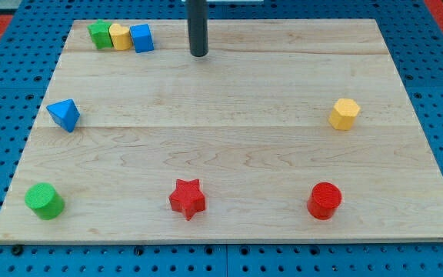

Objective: Move your arm towards the green star

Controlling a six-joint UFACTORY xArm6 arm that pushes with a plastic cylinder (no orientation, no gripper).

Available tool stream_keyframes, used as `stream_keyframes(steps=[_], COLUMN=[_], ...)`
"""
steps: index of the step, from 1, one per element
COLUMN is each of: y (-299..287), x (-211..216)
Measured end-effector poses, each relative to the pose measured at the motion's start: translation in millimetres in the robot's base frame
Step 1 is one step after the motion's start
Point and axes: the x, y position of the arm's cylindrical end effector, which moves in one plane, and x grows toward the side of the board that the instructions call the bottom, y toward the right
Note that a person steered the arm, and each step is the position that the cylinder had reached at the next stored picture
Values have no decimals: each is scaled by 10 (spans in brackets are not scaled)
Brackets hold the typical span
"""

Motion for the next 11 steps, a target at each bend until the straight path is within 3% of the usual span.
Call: stream_keyframes(steps=[3,4,9,11], y=[-1705,-2017,-2049,-2125], x=[228,228,-51,-706])
